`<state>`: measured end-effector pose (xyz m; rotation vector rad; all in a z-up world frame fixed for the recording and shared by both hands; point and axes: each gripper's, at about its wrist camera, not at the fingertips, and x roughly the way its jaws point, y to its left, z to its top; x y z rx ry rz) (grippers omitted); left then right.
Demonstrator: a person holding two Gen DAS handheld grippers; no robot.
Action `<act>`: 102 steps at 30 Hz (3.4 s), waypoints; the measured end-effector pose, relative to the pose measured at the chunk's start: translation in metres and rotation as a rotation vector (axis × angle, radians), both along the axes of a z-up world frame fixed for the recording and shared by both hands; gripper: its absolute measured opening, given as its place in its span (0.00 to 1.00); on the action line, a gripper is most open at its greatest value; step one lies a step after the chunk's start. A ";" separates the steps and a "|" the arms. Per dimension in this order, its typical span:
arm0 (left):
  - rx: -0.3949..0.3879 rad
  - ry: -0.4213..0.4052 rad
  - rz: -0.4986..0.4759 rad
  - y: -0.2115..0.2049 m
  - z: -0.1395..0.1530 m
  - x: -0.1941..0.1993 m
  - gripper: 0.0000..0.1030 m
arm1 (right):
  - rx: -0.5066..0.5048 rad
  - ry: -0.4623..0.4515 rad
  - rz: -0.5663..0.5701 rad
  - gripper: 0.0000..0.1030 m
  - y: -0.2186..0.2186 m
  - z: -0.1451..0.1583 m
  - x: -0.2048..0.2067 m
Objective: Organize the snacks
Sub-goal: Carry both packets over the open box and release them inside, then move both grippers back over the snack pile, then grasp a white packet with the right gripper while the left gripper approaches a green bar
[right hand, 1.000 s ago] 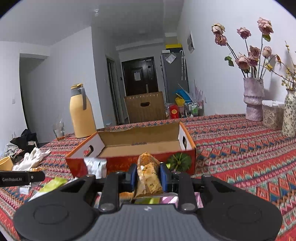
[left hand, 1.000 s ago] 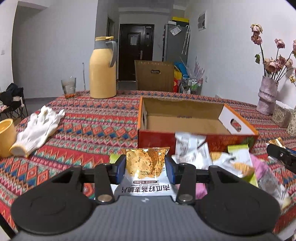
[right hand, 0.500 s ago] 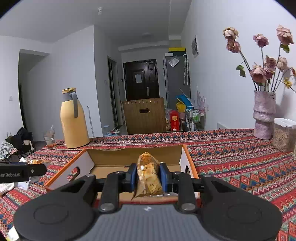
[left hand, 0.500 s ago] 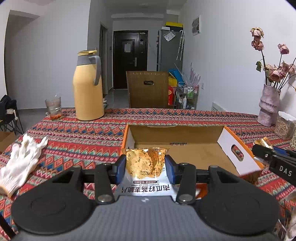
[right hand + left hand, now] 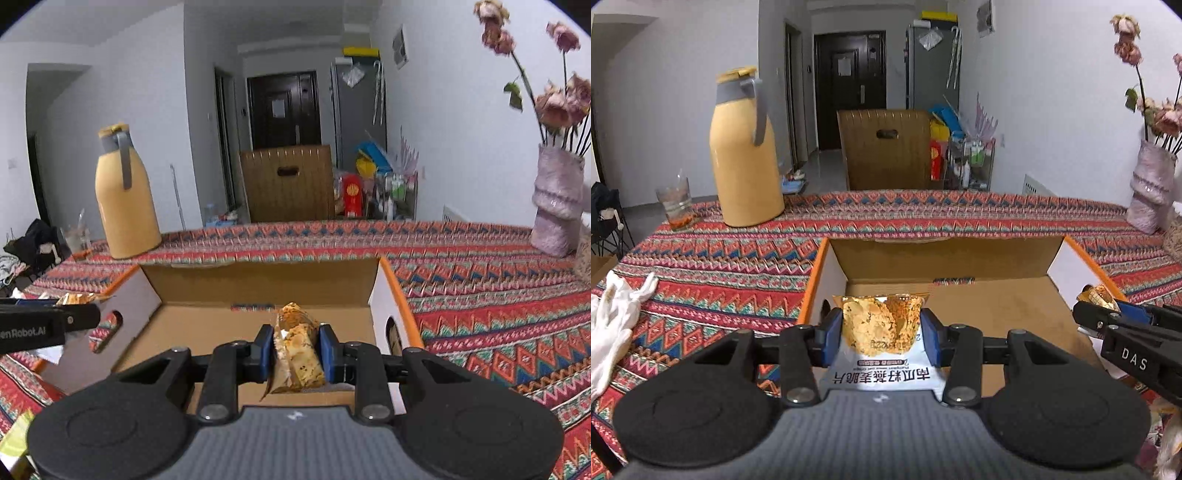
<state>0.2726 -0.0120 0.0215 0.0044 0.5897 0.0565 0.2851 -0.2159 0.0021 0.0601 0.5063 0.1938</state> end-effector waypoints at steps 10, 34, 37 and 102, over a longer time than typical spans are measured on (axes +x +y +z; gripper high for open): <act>-0.014 -0.046 0.003 0.005 0.003 -0.011 0.96 | 0.010 0.005 -0.010 0.80 -0.008 0.000 -0.007; -0.027 -0.122 -0.009 0.015 0.016 -0.082 1.00 | 0.043 -0.087 0.007 1.00 -0.018 0.020 -0.091; -0.031 -0.129 -0.008 0.018 0.014 -0.093 1.00 | 0.063 -0.095 -0.002 1.00 -0.022 0.021 -0.103; -0.067 -0.027 0.004 0.058 -0.052 -0.206 1.00 | -0.091 0.080 0.104 0.58 -0.018 -0.065 -0.211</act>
